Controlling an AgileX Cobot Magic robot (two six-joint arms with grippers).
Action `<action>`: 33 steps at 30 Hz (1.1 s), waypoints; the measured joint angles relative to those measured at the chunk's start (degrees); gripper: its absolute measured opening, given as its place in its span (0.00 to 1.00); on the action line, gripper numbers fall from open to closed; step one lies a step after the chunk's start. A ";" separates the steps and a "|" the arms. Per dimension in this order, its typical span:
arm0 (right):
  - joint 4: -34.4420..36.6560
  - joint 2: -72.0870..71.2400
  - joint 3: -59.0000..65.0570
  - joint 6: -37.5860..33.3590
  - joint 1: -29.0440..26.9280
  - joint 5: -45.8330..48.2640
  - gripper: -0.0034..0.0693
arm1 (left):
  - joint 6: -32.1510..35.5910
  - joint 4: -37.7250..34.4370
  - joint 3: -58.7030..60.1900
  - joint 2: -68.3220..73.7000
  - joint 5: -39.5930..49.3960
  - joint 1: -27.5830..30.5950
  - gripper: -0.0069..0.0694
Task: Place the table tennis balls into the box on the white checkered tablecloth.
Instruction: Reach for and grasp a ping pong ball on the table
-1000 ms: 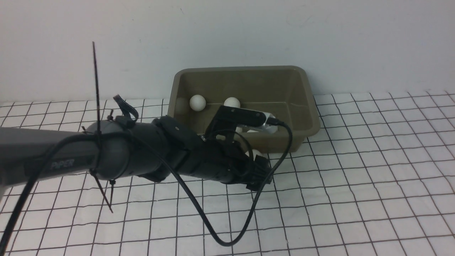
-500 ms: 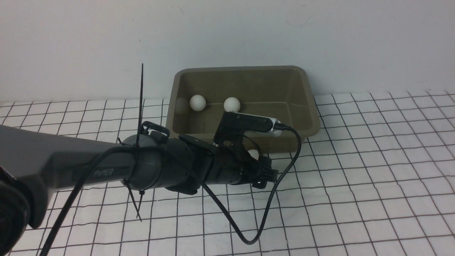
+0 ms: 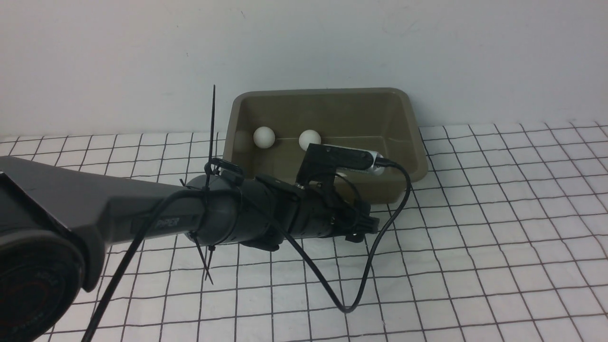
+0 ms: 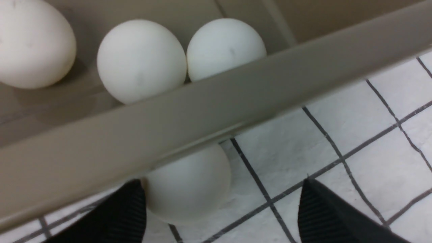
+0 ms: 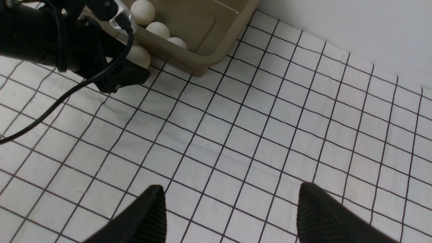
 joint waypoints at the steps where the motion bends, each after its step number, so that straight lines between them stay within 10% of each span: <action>1: 0.00 0.00 0.00 0.00 0.00 0.00 0.70 | 0.00 0.00 0.00 0.00 -0.01 0.00 0.80; 12: 0.00 0.00 0.00 0.00 0.00 0.00 0.70 | 0.00 -0.02 0.00 0.06 -1.26 0.00 0.74; 23: 0.00 0.00 0.00 0.00 0.00 0.00 0.70 | 0.04 -1.19 -0.07 0.11 -2.48 0.00 0.11; 33: 0.00 0.00 0.00 0.00 0.00 0.00 0.70 | 0.04 -1.25 -0.07 0.11 1.33 0.00 0.17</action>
